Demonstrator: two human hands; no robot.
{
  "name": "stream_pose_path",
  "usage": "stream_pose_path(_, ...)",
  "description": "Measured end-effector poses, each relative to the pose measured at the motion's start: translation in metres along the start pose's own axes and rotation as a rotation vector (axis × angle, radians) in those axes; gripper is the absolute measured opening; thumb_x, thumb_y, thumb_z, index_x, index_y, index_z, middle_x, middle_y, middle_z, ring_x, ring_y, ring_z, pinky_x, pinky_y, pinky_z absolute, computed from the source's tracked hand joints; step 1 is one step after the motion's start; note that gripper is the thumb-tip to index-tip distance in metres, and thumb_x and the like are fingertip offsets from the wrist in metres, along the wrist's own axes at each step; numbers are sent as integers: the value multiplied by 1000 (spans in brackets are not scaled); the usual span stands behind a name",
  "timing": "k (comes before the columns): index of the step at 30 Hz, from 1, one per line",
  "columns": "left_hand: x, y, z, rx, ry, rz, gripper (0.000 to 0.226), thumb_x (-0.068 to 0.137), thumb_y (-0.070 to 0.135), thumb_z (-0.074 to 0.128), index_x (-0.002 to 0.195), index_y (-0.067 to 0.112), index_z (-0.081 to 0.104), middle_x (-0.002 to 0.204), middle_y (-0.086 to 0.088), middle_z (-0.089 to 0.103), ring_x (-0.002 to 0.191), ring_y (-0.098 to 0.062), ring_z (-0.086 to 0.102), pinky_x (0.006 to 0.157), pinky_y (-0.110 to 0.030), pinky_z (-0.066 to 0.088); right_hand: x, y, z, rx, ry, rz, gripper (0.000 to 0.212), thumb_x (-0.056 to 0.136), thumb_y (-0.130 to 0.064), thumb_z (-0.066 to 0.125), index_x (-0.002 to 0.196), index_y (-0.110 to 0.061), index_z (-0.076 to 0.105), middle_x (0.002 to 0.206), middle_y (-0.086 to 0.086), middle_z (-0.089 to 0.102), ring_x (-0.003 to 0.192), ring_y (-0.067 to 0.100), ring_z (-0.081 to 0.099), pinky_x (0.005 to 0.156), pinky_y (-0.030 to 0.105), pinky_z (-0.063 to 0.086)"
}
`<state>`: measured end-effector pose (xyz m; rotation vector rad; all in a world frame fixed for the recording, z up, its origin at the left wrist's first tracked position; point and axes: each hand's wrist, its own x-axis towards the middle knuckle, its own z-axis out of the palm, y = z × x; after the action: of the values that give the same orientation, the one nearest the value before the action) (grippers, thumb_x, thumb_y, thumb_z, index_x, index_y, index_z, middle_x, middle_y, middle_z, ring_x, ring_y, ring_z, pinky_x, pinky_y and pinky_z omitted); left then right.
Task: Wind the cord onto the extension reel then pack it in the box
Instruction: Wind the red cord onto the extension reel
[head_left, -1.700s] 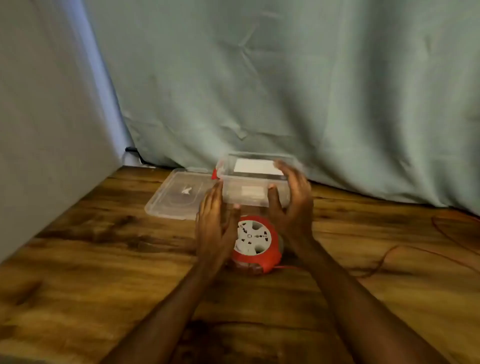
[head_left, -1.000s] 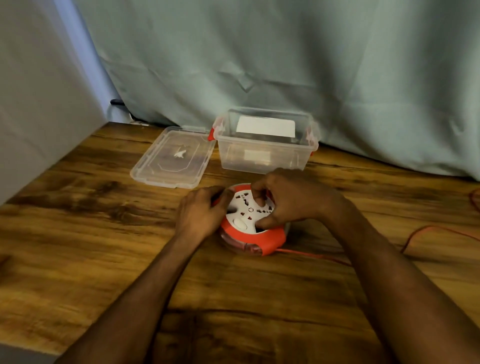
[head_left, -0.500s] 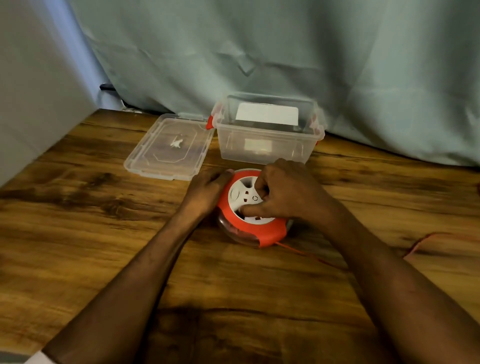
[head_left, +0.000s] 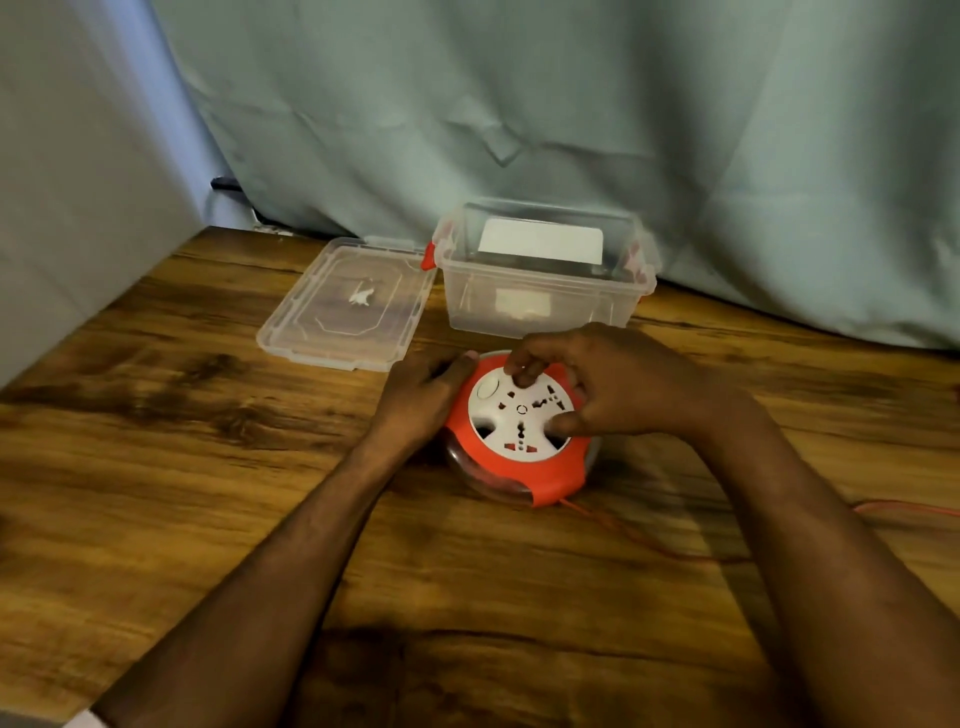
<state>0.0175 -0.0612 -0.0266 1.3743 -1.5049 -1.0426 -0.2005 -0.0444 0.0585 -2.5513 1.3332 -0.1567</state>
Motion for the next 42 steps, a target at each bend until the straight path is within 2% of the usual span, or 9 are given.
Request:
stream_pose_path(4,-2,0,-1,-16,20,0,23,104,37,55,101,32,77,88,14,78,84,-3,75,75,-23,54,-1,-3,2,-10,24,-9,63,69,-39,86,120,-44,51,121,-20,64,102,5,60,63,20,52)
stream_pose_path(14,-1,-1,0,-25,40,-18,29,105,37,54,114,22,77,95,7,80,84,-6,76,77,-23,58,-1,-14,9,-225,93,1,50,62,-74,73,72,-32,46,69,-18,50,63,1,47,51,19,27)
stream_pose_path(18,-1,0,-1,-18,36,-7,28,105,37,53,111,24,77,93,10,79,84,-6,76,78,-24,58,4,-19,18,-242,142,0,55,69,-77,66,61,-32,38,61,-15,45,56,0,40,52,19,23)
stream_pose_path(21,-2,0,0,-20,33,3,23,105,37,52,101,35,75,88,14,78,79,-2,76,75,-23,58,7,-23,25,-194,150,-36,53,77,-70,66,56,-30,37,87,-9,73,61,2,54,51,17,30)
stream_pose_path(23,-2,1,0,-18,34,8,23,105,38,53,97,36,75,86,14,78,78,-1,76,75,-24,59,7,-23,23,-183,148,-45,50,79,-66,67,57,-28,43,108,-5,76,67,4,62,51,15,36)
stream_pose_path(27,0,0,0,-65,21,-25,25,104,37,56,105,26,78,91,4,82,80,-7,78,80,-32,62,2,-16,6,56,90,-84,30,76,-38,80,70,-30,52,98,-12,73,85,-1,66,53,10,45)
stream_pose_path(30,1,-1,-1,-64,7,-34,26,103,37,56,99,26,80,86,4,82,78,-10,78,76,-32,60,0,-11,1,73,23,-81,36,74,-23,80,86,-37,49,109,-14,67,83,-3,60,53,14,48)
stream_pose_path(35,-1,1,-1,-61,12,-39,27,102,37,59,86,30,78,81,4,82,73,-12,78,73,-32,60,3,0,9,-72,38,-17,43,72,-31,83,100,-35,49,109,-12,65,90,10,60,62,31,57)
stream_pose_path(42,-5,4,0,-94,16,-21,24,104,34,56,97,28,79,85,4,82,77,-10,78,73,-28,56,1,-1,11,-34,40,-36,49,68,-42,84,97,-36,44,112,-14,62,88,6,58,56,15,44)
